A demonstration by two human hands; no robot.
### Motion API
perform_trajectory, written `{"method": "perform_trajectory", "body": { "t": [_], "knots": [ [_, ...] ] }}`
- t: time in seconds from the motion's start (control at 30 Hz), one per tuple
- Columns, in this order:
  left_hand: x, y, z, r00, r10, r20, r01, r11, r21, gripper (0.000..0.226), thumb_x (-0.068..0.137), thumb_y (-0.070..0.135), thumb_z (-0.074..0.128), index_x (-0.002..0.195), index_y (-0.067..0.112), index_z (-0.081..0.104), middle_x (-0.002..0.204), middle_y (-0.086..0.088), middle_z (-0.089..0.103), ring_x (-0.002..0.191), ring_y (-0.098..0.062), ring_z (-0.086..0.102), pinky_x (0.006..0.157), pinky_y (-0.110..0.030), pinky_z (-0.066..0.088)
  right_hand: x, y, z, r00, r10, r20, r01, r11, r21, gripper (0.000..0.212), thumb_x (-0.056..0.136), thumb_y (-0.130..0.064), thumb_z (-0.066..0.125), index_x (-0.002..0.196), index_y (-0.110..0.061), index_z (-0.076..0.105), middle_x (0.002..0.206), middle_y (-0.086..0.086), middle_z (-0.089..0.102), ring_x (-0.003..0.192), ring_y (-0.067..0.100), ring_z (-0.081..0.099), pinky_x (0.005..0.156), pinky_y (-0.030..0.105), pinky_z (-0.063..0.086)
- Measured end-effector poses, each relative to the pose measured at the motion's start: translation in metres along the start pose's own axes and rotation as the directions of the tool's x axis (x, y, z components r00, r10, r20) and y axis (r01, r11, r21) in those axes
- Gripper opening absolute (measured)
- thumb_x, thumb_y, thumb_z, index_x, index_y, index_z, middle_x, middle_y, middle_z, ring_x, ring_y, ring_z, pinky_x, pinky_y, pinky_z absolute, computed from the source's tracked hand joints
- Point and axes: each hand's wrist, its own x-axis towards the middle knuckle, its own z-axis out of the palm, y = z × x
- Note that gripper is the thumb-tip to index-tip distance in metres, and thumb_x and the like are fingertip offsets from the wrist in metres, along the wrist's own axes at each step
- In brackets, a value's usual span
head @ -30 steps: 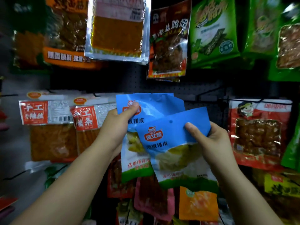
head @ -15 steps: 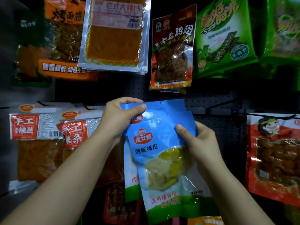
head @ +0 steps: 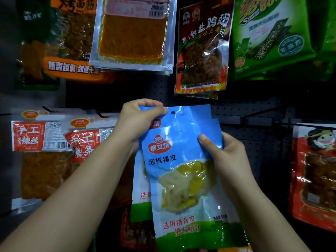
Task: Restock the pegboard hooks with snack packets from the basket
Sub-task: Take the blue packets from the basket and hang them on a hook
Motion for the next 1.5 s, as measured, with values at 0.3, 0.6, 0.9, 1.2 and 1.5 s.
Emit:
{"method": "perform_trajectory", "body": {
  "t": [0.3,0.6,0.9,1.2,1.5],
  "knots": [
    [0.008,-0.011,-0.002,0.999,0.018,0.049,-0.018,1.000,-0.008,0.014,0.073,0.010,0.077,0.076,0.016,0.064,0.052,0.001,0.068,0.046,-0.011,0.066,0.041,-0.019,0.048,-0.002,0.005,-0.002,1.000,0.010,-0.020,-0.010,1.000,0.029,0.008,0.087,-0.022,0.067,0.093,-0.021,0.071,0.083,-0.006,0.077,0.072,0.013,0.073,0.057,0.021,0.056],
    [0.025,-0.038,0.000,0.998,0.035,0.046,-0.039,0.995,0.094,0.016,0.073,0.017,0.079,0.080,0.019,0.065,0.059,0.003,0.071,0.056,-0.016,0.071,0.047,-0.024,0.052,0.007,0.025,-0.001,0.997,0.053,-0.055,-0.055,0.998,-0.031,0.011,0.088,-0.024,0.066,0.096,-0.018,0.071,0.084,-0.004,0.077,0.074,0.012,0.073,0.057,0.021,0.053],
    [0.048,-0.082,0.014,0.994,0.084,-0.073,-0.074,0.989,0.131,0.023,0.078,0.015,0.076,0.084,0.025,0.057,0.082,0.004,0.068,0.074,-0.013,0.069,0.063,-0.029,0.059,0.036,0.057,0.001,0.980,0.059,-0.188,-0.080,0.991,-0.105,0.003,0.089,-0.025,0.065,0.088,-0.022,0.065,0.091,-0.002,0.073,0.081,0.013,0.070,0.071,0.031,0.056],
    [0.060,-0.096,0.022,0.987,0.113,-0.115,-0.083,0.966,0.245,0.022,0.079,0.021,0.075,0.084,0.029,0.055,0.094,-0.003,0.070,0.081,-0.019,0.068,0.076,-0.042,0.058,0.057,0.081,0.002,0.962,0.017,-0.271,-0.081,0.970,-0.227,0.010,0.087,-0.029,0.067,0.090,-0.021,0.062,0.088,-0.002,0.070,0.079,0.013,0.066,0.061,0.025,0.047],
    [0.016,-0.093,0.006,0.976,0.212,0.044,-0.213,0.908,0.361,0.072,0.085,0.026,0.067,0.144,0.024,0.026,0.136,0.015,0.031,0.123,-0.003,0.035,0.102,-0.025,0.035,0.019,0.061,-0.018,0.971,-0.071,-0.230,0.039,0.990,-0.139,0.010,0.085,-0.025,0.070,0.078,-0.024,0.063,0.072,-0.016,0.071,0.066,-0.004,0.065,0.052,0.010,0.046]
  ]
}}
